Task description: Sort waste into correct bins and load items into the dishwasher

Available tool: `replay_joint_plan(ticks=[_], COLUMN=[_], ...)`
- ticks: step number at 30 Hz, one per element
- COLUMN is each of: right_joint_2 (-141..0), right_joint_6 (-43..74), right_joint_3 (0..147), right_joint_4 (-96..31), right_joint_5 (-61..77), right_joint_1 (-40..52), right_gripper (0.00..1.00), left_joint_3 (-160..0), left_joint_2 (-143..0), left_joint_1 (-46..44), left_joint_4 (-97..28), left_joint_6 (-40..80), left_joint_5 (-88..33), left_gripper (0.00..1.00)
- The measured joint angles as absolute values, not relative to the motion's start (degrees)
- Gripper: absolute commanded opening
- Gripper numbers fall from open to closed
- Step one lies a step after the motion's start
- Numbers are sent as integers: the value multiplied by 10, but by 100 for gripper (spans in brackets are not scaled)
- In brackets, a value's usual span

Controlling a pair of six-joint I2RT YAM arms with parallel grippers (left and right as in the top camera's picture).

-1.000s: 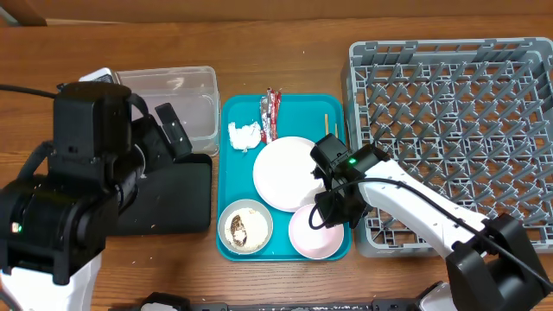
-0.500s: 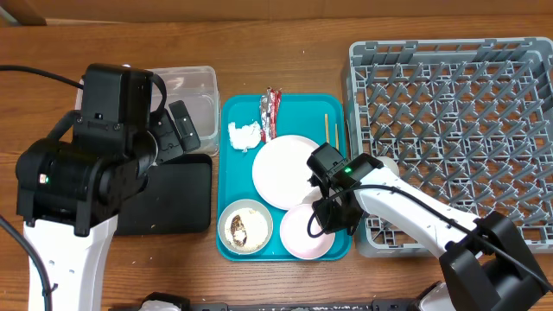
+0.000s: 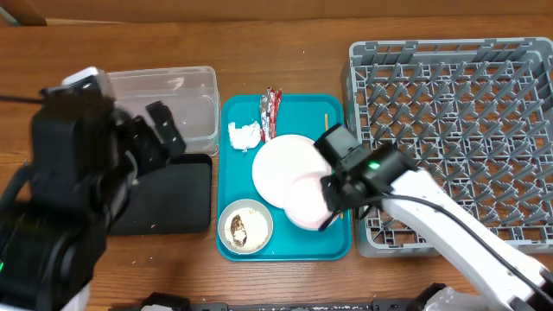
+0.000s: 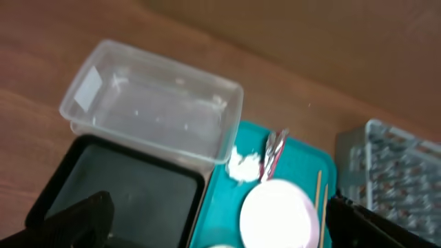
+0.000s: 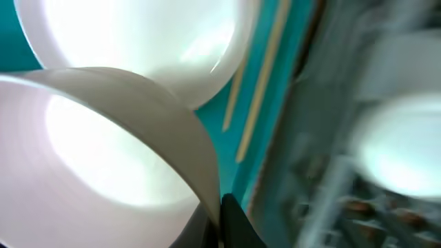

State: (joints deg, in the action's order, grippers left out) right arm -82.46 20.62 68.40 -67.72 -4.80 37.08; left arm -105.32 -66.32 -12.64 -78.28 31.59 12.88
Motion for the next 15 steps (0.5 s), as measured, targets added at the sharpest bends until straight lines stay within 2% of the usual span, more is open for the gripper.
replay_joint_plan(ticks=[7, 11, 15], right_joint_2=[-719, -703, -737], right_joint_6=[346, 399, 420], right_joint_3=[757, 760, 760], right_joint_4=[-722, -725, -720], right_joint_5=[-299, -419, -473], right_joint_1=[307, 206, 107], right_gripper=[4, 4, 4], left_joint_3=[-1059, -1059, -1059], left_joint_2=[-620, -625, -633], left_joint_1=[-126, -126, -126], left_joint_4=[-780, -782, -782], left_joint_6=[316, 316, 316], left_joint_5=[147, 149, 149], left_gripper=[100, 100, 100])
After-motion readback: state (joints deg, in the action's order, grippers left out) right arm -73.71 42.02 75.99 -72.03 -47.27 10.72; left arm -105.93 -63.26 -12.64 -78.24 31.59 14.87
